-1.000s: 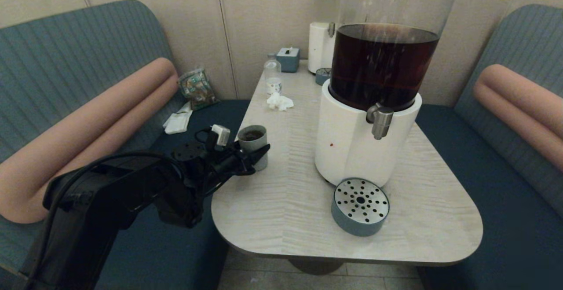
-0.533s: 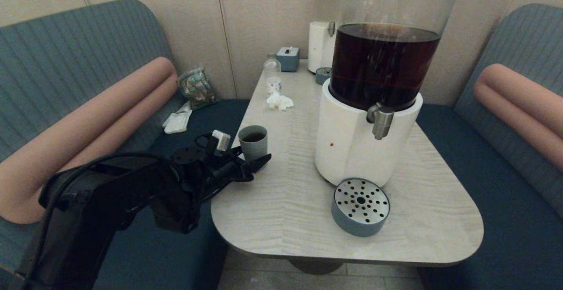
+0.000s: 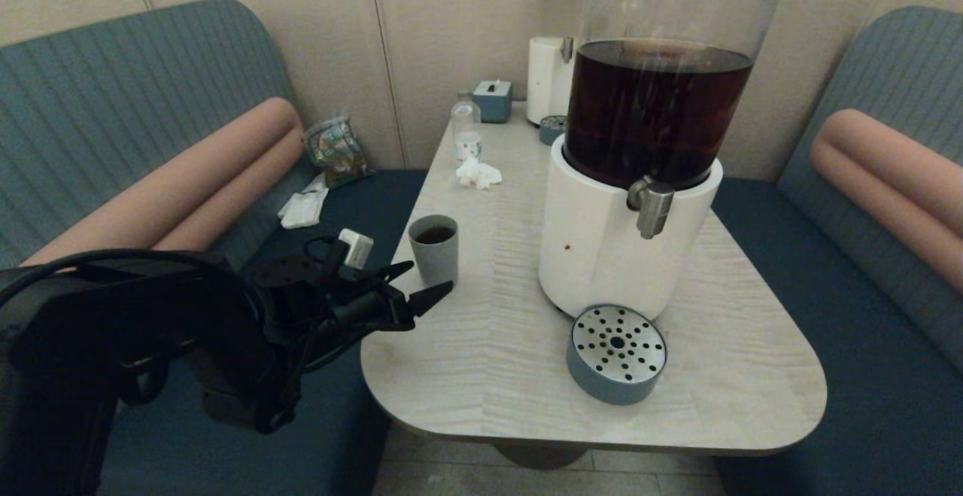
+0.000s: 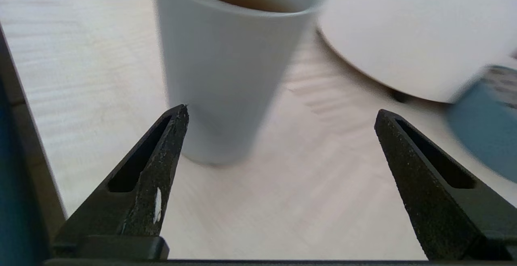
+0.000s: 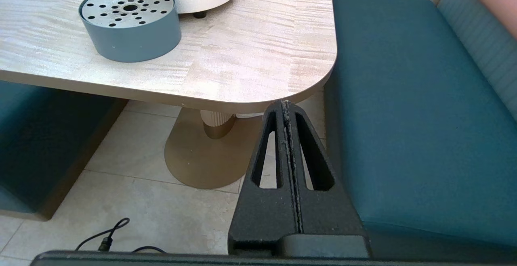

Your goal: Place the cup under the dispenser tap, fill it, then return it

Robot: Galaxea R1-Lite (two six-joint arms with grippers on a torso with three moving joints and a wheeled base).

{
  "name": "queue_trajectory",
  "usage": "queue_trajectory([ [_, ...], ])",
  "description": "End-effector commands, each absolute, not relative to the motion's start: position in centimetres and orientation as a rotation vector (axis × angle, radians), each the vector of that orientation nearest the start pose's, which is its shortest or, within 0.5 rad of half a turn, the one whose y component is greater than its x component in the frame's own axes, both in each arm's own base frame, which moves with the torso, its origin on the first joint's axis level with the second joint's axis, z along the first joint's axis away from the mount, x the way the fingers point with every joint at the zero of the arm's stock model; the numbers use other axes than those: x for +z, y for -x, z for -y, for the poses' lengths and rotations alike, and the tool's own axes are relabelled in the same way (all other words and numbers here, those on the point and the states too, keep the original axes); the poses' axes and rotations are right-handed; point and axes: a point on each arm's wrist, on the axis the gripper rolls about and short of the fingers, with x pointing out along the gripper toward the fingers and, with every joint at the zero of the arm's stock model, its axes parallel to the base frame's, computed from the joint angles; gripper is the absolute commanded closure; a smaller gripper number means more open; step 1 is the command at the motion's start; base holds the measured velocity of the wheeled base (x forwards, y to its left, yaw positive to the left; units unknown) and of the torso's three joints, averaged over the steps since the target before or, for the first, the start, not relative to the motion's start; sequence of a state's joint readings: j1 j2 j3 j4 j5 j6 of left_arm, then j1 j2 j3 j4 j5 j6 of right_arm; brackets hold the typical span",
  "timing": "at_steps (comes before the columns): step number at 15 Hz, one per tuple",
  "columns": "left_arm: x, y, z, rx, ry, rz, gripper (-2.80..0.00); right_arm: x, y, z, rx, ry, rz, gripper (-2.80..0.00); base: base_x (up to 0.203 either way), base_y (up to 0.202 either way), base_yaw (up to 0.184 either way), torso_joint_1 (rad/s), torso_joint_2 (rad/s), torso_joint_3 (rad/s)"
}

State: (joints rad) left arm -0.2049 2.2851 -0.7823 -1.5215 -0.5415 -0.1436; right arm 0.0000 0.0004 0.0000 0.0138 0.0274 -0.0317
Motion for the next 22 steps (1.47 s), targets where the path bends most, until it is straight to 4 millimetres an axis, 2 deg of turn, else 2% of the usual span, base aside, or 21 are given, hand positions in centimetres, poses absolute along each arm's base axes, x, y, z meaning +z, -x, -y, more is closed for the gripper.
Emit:
queue_trajectory([
  [1,8.4,-35.1,8.5,-0.752,0.129,-0.004,-2.8,7.4,2.3,-0.1,0.029,0.032,-0.015,0.0,0.0,0.0,0.0,0.0,0.0,0.0],
  [9,9.8,-32.3,8.0,-0.753,0.13,-0.018,-2.8,7.4,2.3,-0.1,0.029,0.032,-0.013,0.0,0.0,0.0,0.0,0.0,0.0,0.0],
  [11,10.7,-30.8,7.7,-0.753,0.128,-0.011,-2.8,7.4,2.3,-0.1,0.028,0.032,-0.013,0.0,0.0,0.0,0.0,0.0,0.0,0.0],
  [12,11.5,-29.9,7.5,-0.754,0.127,0.002,0.0,7.4,2.3,-0.1,0.029,0.032,-0.014,0.0,0.0,0.0,0.0,0.0,0.0,0.0],
  [16,15.2,-26.4,6.6,-0.707,0.123,0.104,0.0,7.4,2.3,-0.1,0.028,0.032,-0.013,0.0,0.0,0.0,0.0,0.0,0.0,0.0],
  [17,16.5,-24.9,6.2,-0.679,0.124,0.151,0.0,7.4,2.3,-0.1,0.028,0.032,-0.013,0.0,0.0,0.0,0.0,0.0,0.0,0.0],
  [19,19.2,-21.4,5.3,-0.604,0.147,0.259,0.0,7.4,2.3,-0.1,0.028,0.032,-0.015,0.0,0.0,0.0,0.0,0.0,0.0,0.0],
  [22,22.1,-15.3,3.6,-0.463,0.209,0.434,0.0,7.4,2.3,-0.1,0.029,0.032,-0.014,0.0,0.0,0.0,0.0,0.0,0.0,0.0],
])
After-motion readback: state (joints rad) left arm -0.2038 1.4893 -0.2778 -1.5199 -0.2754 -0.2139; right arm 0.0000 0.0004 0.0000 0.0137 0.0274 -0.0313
